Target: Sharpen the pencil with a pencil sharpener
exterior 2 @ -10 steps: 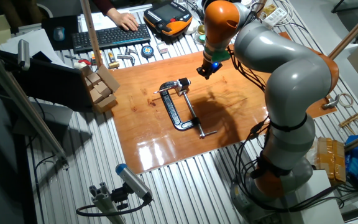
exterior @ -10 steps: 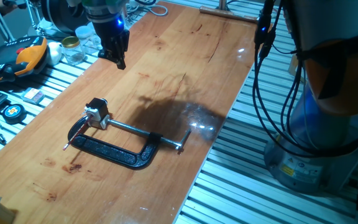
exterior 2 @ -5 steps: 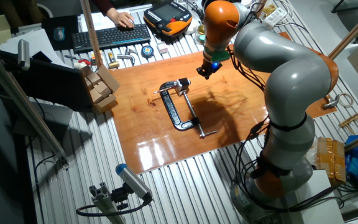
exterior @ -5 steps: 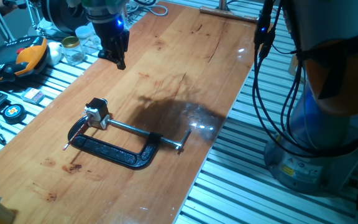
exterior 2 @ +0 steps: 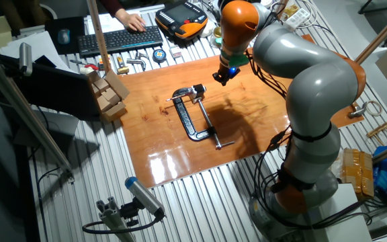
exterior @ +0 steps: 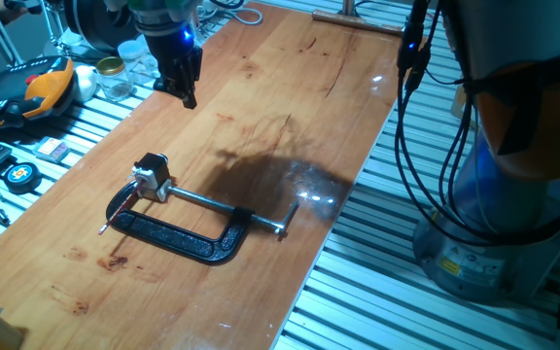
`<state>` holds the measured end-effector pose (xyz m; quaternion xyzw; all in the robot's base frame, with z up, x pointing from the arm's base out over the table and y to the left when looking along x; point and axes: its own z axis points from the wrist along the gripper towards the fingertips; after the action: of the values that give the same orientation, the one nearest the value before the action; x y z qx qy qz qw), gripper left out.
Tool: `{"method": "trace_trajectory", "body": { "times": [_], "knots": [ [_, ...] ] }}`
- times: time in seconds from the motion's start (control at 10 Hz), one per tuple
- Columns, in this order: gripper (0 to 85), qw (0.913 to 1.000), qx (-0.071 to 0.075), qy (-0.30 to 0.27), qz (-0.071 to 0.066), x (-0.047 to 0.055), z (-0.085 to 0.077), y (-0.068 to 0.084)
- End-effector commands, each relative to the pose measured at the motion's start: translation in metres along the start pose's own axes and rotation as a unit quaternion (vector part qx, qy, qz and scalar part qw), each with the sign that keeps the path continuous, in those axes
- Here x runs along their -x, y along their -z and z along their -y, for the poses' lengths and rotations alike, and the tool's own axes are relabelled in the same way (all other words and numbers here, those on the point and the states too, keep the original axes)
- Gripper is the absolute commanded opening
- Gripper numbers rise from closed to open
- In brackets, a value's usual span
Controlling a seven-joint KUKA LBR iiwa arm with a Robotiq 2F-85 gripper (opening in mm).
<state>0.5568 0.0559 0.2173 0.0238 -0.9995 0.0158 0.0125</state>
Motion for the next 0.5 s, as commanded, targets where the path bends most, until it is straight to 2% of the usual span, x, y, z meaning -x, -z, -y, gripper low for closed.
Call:
{"method": "trace_trajectory", "body": {
  "times": [0.0,0.4],
  "knots": [
    [0.0,1.0,0.0,0.0,0.0,0.0001,0.0,0.0001],
    [0.0,1.0,-0.002,0.001,0.001,0.0,0.0,0.0001]
  ]
}}
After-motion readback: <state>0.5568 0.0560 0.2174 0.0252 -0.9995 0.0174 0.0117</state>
